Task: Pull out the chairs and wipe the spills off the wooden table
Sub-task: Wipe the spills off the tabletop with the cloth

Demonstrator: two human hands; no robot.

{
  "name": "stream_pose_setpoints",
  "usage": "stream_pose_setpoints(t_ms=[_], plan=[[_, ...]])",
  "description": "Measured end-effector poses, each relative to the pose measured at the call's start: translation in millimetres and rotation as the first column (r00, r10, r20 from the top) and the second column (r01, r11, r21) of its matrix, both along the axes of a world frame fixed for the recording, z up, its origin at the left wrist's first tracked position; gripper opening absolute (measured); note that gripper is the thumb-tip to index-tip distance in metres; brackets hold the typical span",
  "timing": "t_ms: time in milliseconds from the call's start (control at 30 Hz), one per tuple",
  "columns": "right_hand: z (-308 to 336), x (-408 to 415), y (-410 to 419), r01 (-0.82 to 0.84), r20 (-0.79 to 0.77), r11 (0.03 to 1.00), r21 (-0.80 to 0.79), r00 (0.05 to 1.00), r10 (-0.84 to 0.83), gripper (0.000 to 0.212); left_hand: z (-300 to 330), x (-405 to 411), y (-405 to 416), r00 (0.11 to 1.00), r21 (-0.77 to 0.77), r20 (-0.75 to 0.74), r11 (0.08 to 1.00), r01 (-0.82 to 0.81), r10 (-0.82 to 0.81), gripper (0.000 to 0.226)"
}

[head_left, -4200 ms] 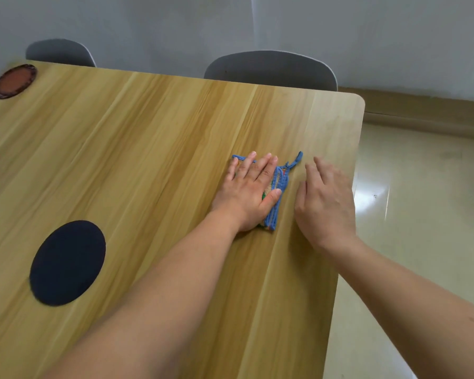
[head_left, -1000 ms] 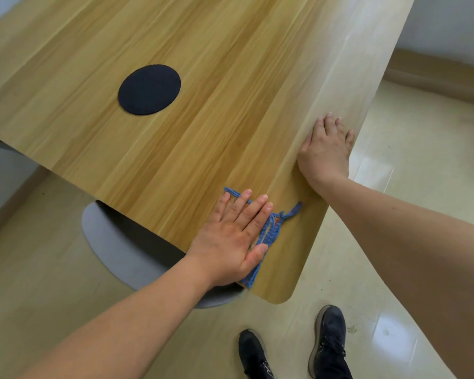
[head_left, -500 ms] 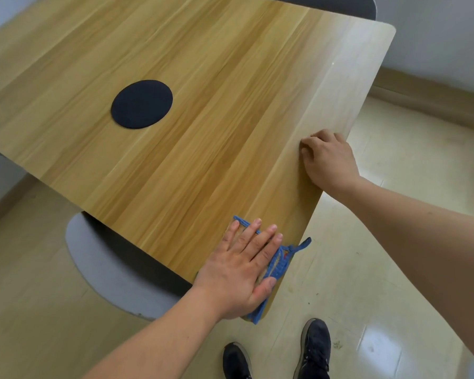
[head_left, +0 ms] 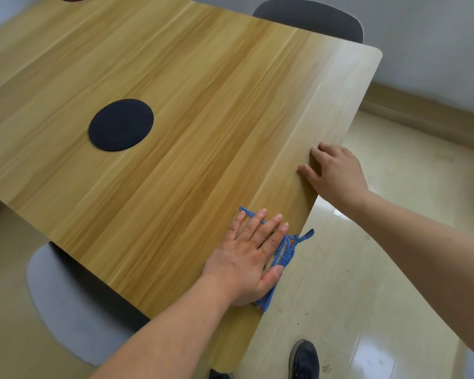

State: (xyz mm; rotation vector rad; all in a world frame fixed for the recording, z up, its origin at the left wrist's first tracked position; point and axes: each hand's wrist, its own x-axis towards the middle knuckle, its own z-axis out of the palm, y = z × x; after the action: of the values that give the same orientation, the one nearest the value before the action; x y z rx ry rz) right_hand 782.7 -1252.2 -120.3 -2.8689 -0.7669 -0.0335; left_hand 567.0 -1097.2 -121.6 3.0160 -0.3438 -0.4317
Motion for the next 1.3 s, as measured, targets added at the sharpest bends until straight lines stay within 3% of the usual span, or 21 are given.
stream_pose_setpoints(t_ms=[167, 367, 633, 800, 867, 967, 1300], plan=[[18.8, 33.2, -6.4, -0.047, -0.118, 0.999, -0.014, 0.992, 0.045, 0.040, 0.1, 36.9, -7.8, 1.000, -0.005, 0.018, 1.000, -0.022, 0.022, 0.071], [39.8, 85.0, -7.4, -0.079, -0.192, 0.995, 0.054, 0.977, 0.088, 0.043, 2.3, 78.5, -13.5, 0.999, 0.024, 0.000, 0.999, -0.037, 0.037, 0.071], [25.2, 157.7, -15.3, -0.084, -0.245, 0.980, -0.180, 0.969, 0.038, 0.074, 0.7, 133.4, -17.5, 0.998, 0.021, 0.019, 0.998, -0.067, 0.067, 0.070], [34.2, 190.2, -12.8, 0.024, -0.301, 0.955, -0.297, 0.946, -0.117, 0.131, 0.7, 170.5, -20.8, 0.997, 0.038, 0.014, 0.997, -0.074, 0.073, 0.070], [32.2, 201.5, -13.4, 0.014, -0.337, 0.935, -0.355, 0.931, -0.142, 0.143, 0.0, 185.9, -21.9, 0.996, 0.034, 0.022, 0.996, -0.085, 0.084, 0.070], [24.4, 212.9, -17.1, -0.012, -0.412, 0.932, -0.362, 0.899, -0.148, 0.148, -0.7, 206.5, -22.2, 0.996, 0.038, 0.026, 0.995, -0.090, 0.089, 0.070], [32.5, 218.7, -7.9, -0.133, -0.370, 0.849, -0.511, 0.926, -0.077, 0.145, -1.0, 239.5, -18.8, 0.997, 0.013, 0.038, 0.998, -0.062, 0.061, 0.071]])
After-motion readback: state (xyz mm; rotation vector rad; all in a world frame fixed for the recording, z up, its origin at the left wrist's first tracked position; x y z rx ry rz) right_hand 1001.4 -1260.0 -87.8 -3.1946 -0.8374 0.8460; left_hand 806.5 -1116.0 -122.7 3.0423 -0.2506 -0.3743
